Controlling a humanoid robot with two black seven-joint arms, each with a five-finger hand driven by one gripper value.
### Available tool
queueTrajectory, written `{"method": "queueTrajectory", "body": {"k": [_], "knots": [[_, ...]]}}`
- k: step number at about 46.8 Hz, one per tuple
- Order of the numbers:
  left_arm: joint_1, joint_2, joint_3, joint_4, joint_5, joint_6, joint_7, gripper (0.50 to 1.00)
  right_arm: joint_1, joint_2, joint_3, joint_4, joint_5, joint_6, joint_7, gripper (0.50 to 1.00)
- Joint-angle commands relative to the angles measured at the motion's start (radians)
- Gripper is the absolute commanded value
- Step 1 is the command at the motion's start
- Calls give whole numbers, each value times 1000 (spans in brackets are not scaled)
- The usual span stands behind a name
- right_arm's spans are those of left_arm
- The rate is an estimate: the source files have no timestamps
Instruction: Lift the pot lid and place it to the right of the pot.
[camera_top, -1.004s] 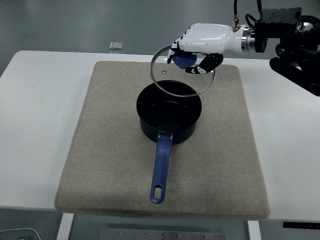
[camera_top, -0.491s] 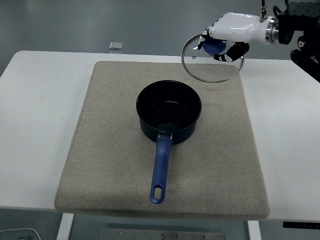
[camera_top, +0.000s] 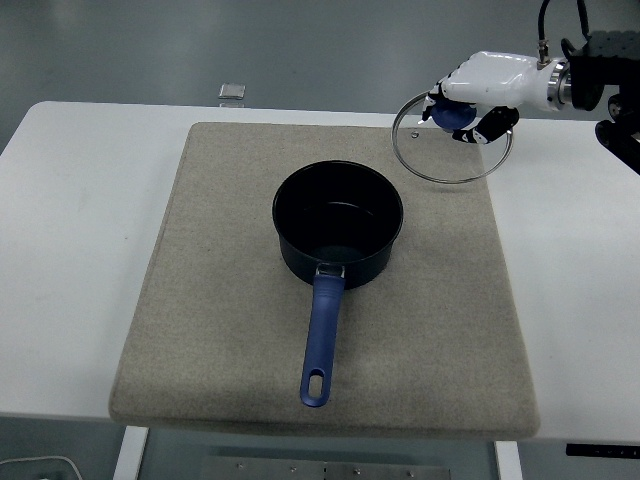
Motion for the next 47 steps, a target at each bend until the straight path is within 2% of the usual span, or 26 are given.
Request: {"method": "queueTrajectory", "body": {"k": [1,30,47], "knots": [[0,0,0,0,0,0,0,1000,-5,-5,-3,0,7,2,0,500],[0,0,0,0,0,0,0,1000,-42,-35,-37,6,50,7,0,500],[0,0,0,0,0,0,0,1000,-94,-83,-37,9,66,5,0,500]]}}
